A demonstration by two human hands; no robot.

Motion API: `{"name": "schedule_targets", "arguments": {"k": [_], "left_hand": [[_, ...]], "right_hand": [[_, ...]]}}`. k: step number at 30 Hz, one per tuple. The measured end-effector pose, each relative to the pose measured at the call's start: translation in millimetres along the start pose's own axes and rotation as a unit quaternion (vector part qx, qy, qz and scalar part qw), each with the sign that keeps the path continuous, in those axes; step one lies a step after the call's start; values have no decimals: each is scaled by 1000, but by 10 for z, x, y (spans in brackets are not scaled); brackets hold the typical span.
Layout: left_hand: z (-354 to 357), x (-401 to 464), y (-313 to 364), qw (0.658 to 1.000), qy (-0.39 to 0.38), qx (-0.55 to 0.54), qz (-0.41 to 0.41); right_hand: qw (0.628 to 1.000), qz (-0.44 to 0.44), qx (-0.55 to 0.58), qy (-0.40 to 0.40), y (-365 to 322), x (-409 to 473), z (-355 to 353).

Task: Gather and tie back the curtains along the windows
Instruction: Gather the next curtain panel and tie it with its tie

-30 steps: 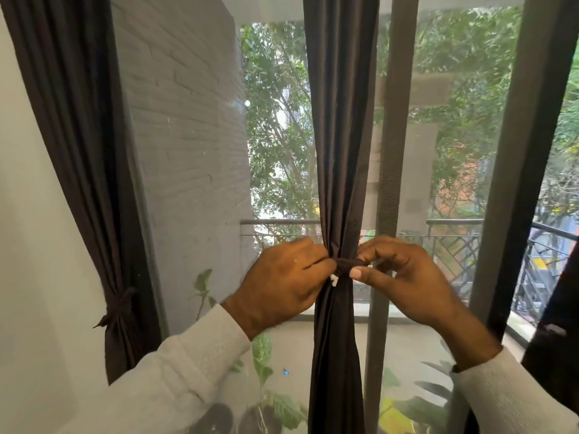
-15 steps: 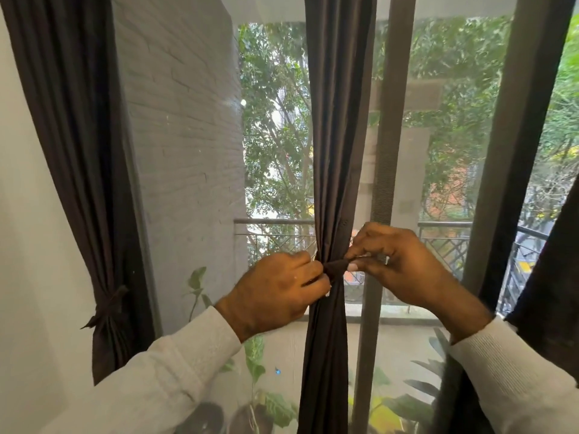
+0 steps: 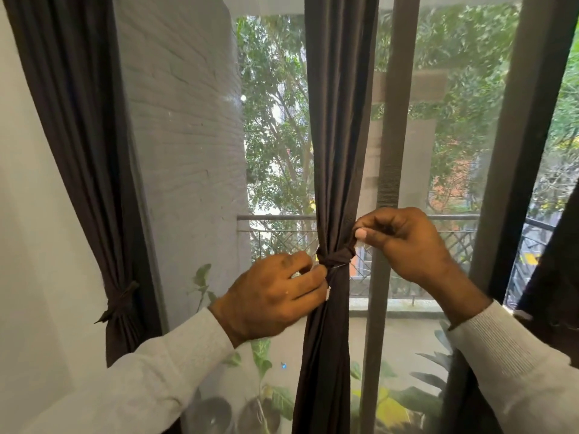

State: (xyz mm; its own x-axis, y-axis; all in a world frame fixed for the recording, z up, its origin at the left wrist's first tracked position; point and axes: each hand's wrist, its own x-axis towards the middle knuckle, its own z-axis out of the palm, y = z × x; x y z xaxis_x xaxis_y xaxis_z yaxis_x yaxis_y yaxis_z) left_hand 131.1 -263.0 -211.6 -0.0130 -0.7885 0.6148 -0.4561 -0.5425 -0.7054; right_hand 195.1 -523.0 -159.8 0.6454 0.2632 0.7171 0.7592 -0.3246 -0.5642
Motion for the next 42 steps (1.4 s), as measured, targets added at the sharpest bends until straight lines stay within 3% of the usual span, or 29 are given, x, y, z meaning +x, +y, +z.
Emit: {"name": "schedule_targets", "arguments": {"k": [21,25,30,36,42], "left_hand": [[-36,-300,26,999,29,-39,-16],[18,-433,62,998,6,-56,18],[156,-385,-138,998,45,-34,-22],[273,-198,-33,994,31,-79,-70],[510,401,193,992,16,-80,-97]], "right_hand": [[998,3,-29,63,-114,165,57],[986,17,25,164,-68,291,-219],[994,47,-5,94,-46,164,-121],[996,58,-20,58,104,-79,259],[996,68,-31,57,314,-306,-225]]}}
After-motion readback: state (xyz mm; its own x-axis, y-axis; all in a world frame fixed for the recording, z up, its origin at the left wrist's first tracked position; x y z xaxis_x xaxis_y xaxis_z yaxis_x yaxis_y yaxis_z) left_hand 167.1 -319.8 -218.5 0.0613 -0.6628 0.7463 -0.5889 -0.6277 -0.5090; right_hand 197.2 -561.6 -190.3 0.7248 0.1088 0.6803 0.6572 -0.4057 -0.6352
